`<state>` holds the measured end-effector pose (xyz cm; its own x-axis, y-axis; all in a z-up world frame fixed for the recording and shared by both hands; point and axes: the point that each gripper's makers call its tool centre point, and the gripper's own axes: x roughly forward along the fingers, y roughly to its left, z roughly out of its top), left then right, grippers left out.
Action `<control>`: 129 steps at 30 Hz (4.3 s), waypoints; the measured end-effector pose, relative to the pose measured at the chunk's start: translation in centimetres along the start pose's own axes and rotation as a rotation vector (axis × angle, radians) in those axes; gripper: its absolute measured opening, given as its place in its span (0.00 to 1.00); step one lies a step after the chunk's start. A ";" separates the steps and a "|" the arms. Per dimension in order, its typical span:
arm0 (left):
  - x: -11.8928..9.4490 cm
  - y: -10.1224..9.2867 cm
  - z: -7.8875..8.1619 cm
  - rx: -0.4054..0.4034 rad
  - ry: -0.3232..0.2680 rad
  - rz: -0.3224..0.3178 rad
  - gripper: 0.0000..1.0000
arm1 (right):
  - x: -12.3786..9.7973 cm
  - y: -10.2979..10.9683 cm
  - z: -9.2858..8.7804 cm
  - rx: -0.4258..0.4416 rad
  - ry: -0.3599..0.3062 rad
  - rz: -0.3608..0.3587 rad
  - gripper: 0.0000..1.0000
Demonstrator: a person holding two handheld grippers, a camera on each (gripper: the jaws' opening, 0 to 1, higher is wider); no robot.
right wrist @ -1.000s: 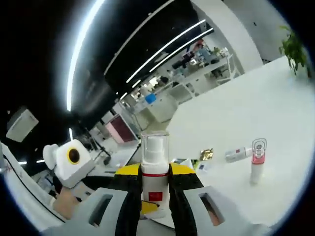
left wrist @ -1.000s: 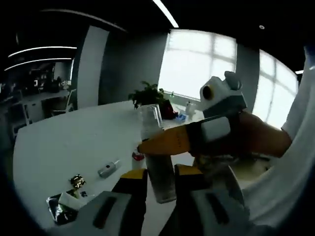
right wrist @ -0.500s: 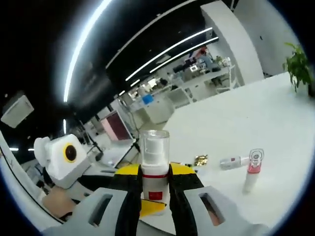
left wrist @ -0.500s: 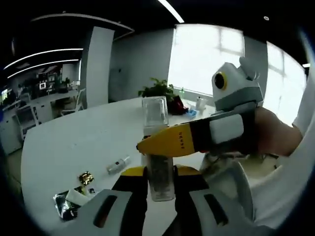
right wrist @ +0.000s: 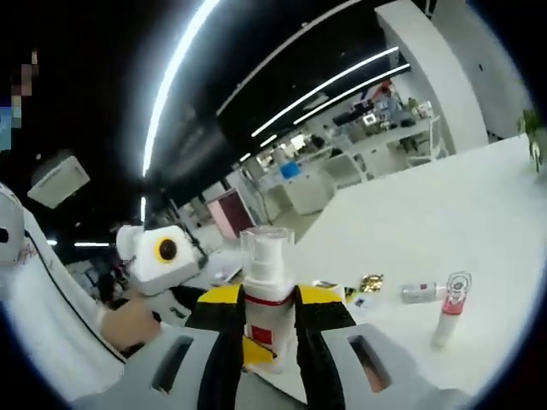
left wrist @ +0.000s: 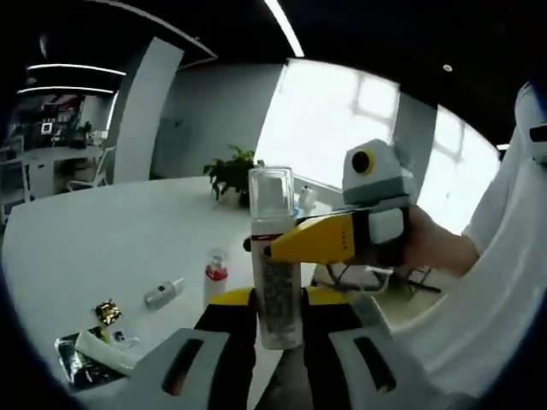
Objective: Arrange the skincare products in the storage area until every visible bottle or jar stands upright without overlapping.
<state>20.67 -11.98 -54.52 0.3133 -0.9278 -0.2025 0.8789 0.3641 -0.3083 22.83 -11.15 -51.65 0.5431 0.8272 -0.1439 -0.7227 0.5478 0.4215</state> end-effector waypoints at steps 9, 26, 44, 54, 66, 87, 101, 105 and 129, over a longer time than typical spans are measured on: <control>-0.7 -4.4 2.2 -0.055 -0.095 -0.298 0.16 | -1.8 4.2 2.1 -0.087 -0.062 0.225 0.23; -1.6 -7.4 2.4 0.070 -0.107 -0.483 0.15 | -3.4 8.7 1.9 -0.296 -0.025 0.391 0.21; 1.5 -6.3 -2.9 0.208 0.102 -0.406 0.16 | -3.5 5.1 -3.2 -0.363 0.172 0.264 0.21; 3.6 -3.9 -5.5 0.259 0.189 -0.330 0.16 | -3.2 0.8 -5.6 -0.386 0.302 0.178 0.22; 7.9 -0.8 -9.8 0.318 0.275 -0.266 0.15 | -3.1 -5.1 -9.9 -0.444 0.450 0.018 0.23; 15.4 6.5 -16.5 0.375 0.406 -0.221 0.15 | -2.8 -16.1 -15.4 -0.380 0.521 -0.221 0.23; 17.8 9.6 -18.1 0.377 0.382 -0.195 0.15 | -2.1 -19.6 -16.4 -0.399 0.532 -0.325 0.23; 18.2 10.1 -18.6 0.378 0.386 -0.210 0.16 | -1.8 -20.0 -16.7 -0.422 0.552 -0.338 0.23; 18.8 10.3 -19.6 0.385 0.417 -0.251 0.17 | -1.8 -20.8 -17.7 -0.400 0.578 -0.373 0.24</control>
<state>28.57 -24.10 -79.67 -0.0188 -0.8430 -0.5376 0.9986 0.0109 -0.0520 29.34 -21.86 -76.00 0.5513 0.4539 -0.7000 -0.6946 0.7145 -0.0838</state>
